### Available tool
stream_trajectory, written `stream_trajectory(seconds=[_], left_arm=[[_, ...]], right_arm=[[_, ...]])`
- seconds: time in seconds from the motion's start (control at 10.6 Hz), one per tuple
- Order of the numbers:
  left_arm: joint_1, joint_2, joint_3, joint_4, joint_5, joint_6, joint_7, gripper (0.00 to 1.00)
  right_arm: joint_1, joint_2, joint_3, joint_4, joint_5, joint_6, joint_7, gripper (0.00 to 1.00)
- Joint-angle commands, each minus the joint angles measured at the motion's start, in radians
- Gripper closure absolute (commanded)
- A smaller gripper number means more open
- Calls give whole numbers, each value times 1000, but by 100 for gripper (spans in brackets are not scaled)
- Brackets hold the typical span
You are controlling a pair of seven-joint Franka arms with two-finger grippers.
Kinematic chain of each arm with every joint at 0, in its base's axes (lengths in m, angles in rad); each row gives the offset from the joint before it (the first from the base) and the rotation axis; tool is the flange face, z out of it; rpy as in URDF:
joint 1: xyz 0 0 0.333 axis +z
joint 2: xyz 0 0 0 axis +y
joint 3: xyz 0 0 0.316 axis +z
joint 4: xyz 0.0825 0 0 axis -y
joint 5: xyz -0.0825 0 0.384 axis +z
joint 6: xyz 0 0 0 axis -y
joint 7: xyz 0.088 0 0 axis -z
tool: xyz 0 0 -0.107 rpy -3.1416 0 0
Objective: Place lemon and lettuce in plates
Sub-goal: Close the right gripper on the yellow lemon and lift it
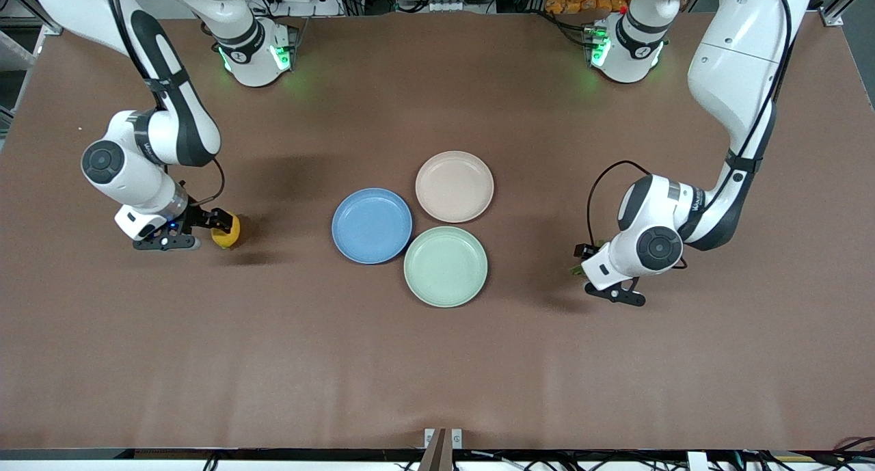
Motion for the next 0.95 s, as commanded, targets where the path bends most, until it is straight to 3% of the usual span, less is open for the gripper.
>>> stream_trajectory(seconds=[0.0,0.19,0.28,0.38,0.47,0.57,0.76,0.85], left_arm=[[3,-1,-5,-20,27,18,-18,0],[3,4,-5,-21,26,19,-21,0],[1,4,-5,-20,18,28,-21,5],[0,5,-5,-20,16,33,-21,39],[1,5,-5,-21,16,31,-21,78],[1,5,-5,-21,18,31,-19,100],[0,5,-5,-20,19,31,-19,100],[0,4,-5,-20,19,31,-19,100]], right_arm=[[-3,36,14,-45,12,112,24,0],[7,71,18,-47,12,152,61,0],[14,91,21,-49,12,182,63,0],[17,114,21,-49,12,212,81,0],[23,139,21,-49,12,250,93,0],[24,153,21,-49,12,267,95,0],[25,156,21,-49,10,266,95,1],[24,159,21,-49,10,266,93,13]])
